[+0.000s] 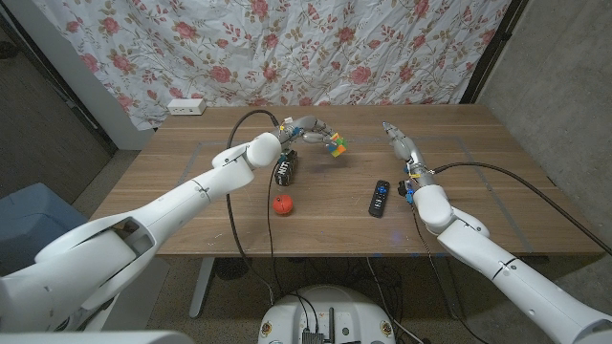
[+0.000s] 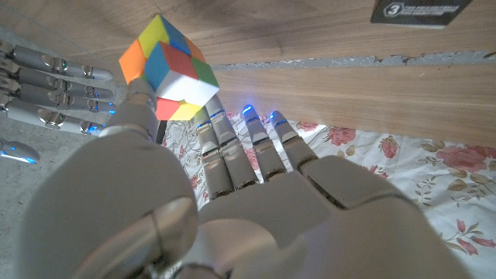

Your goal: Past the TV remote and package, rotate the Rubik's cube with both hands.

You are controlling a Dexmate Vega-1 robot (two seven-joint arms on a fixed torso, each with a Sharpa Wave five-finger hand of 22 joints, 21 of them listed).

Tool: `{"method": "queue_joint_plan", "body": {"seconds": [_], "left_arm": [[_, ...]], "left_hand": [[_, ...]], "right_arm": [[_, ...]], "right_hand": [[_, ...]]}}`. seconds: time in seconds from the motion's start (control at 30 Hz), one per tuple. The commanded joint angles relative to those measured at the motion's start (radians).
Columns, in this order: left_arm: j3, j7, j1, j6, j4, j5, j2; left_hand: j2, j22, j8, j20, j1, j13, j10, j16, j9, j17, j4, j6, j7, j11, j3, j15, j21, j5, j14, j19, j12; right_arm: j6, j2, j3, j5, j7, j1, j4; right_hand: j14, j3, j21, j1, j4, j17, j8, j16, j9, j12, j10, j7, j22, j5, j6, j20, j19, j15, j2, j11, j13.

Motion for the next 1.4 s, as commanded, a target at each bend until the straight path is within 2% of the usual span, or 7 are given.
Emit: {"method": "queue_joint_plan", "body": {"seconds": [0.03,0.23,0.4,0.6,1.4], "left_arm": [[0.031,-0.036,-0.037,-0.041,0.061,0.078,-0.007],[0.062,-0.067,-0.076,-0.083,0.126,0.118,-0.021],[0.079,-0.078,-0.111,-0.126,0.197,0.131,-0.05],[0.117,-0.073,-0.156,-0.157,0.252,0.196,-0.072],[0.167,-0.095,-0.157,-0.009,0.146,0.379,-0.059]], "left_hand": [[0.005,0.006,0.008,-0.001,0.0,0.002,-0.005,0.0,0.008,0.001,0.001,0.007,0.004,-0.027,0.006,-0.075,0.002,0.006,0.002,-0.003,0.006],[0.005,0.005,0.006,-0.001,-0.002,0.004,-0.012,-0.002,0.008,0.001,0.002,0.0,-0.005,-0.027,0.006,-0.075,0.0,0.006,-0.002,-0.011,0.006],[0.005,0.005,0.003,0.001,0.0,0.006,-0.021,-0.004,0.008,0.001,0.001,-0.01,-0.01,-0.027,0.006,-0.077,-0.002,0.006,-0.008,-0.017,0.004],[0.006,0.005,0.002,-0.001,0.002,0.007,-0.024,-0.006,0.008,0.001,-0.001,-0.017,-0.015,-0.028,0.008,-0.077,-0.004,0.007,-0.014,-0.024,0.005],[-0.002,0.005,-0.005,0.004,-0.001,0.014,-0.07,-0.01,0.007,0.002,0.002,-0.058,-0.026,-0.024,0.004,-0.073,-0.004,0.008,-0.036,-0.039,-0.002]], "right_arm": [[0.058,0.032,0.01,0.078,0.013,0.019,0.063],[0.068,0.045,0.003,0.071,-0.003,0.039,0.093],[0.094,0.064,0.007,0.112,0.014,0.049,0.125],[0.125,0.085,0.016,0.146,0.008,0.048,0.152],[0.163,0.121,0.009,0.182,0.001,0.066,0.213]], "right_hand": [[0.008,0.006,-0.005,0.003,-0.001,0.002,-0.005,0.0,0.002,-0.001,0.007,0.007,0.002,-0.002,-0.012,-0.009,-0.003,0.0,0.011,-0.006,0.003],[0.017,0.004,-0.005,-0.002,0.001,0.0,0.003,0.0,0.002,0.003,0.025,0.018,0.002,-0.003,-0.004,-0.01,-0.002,-0.001,0.009,0.005,0.003],[0.019,0.005,-0.006,-0.004,0.003,-0.002,0.011,-0.002,0.002,0.002,0.033,0.018,0.002,-0.002,0.01,-0.011,0.0,0.001,0.01,0.018,0.002],[0.019,0.004,-0.006,-0.006,0.005,-0.003,0.011,-0.004,0.002,0.001,0.035,0.019,0.002,-0.002,0.009,-0.011,-0.001,0.004,0.01,0.019,0.002],[0.031,0.006,-0.007,-0.011,0.012,-0.006,0.018,-0.006,0.002,0.0,0.053,0.026,0.001,-0.002,0.028,-0.012,0.002,0.004,0.015,0.024,0.003]]}}
